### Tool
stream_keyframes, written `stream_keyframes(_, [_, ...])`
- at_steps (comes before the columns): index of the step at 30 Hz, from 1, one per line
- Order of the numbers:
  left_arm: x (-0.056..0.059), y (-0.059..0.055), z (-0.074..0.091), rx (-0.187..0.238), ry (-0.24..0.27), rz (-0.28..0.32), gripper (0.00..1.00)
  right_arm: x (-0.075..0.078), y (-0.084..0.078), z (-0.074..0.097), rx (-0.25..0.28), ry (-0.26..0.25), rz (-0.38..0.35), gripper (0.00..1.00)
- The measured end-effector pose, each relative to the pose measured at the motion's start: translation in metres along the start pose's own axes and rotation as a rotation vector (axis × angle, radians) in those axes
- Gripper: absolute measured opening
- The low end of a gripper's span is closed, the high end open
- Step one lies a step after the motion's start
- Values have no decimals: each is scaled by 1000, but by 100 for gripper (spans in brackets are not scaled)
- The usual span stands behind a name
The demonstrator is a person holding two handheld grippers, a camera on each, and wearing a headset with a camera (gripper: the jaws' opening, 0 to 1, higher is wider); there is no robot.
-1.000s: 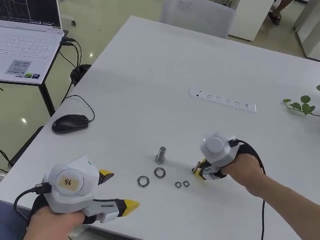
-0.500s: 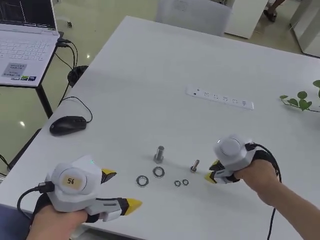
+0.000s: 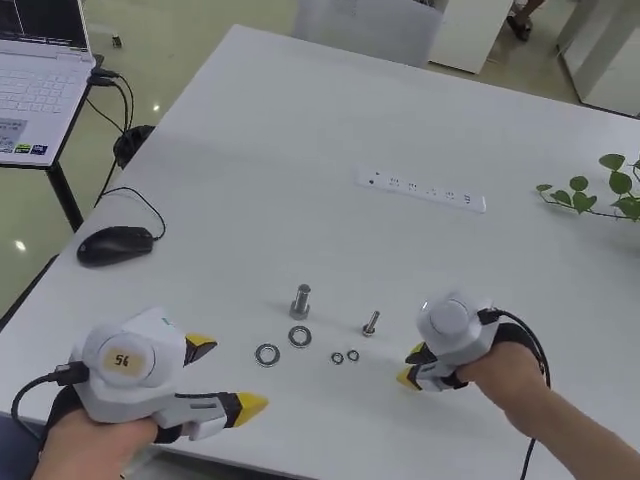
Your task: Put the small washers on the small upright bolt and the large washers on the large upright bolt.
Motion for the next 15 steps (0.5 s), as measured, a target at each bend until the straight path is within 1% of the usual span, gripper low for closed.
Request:
stream_keyframes(4, [0, 0, -1, 0, -3, -6, 61, -10, 10, -4, 26, 5, 20, 21])
stream_keyframes(8, [1, 3, 0, 4, -2, -9, 61, -14, 20, -12, 36, 14, 27, 20])
stream_keyframes(10, [0, 3, 0, 6, -2, -9, 61, -17, 24, -15, 33, 32, 40, 20])
stream_keyframes(12, [0, 4, 1, 8, -1, -12, 61, -16, 29, -18, 19, 15, 74, 20])
stream_keyframes(15, [-1, 4, 2, 11, 2, -9, 61, -15, 37, -19, 31, 17, 83, 20])
Point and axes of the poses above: the centre of the closed fingertips' face, and the gripper's own axes: z roughly backward along the fingers, x roughly to its right, y roughly out of its top, the point moved 9 cm from there along z, roughly backward along the fingers, and after that the axes turned 9 degrees about -x, right-handed, at the moved point
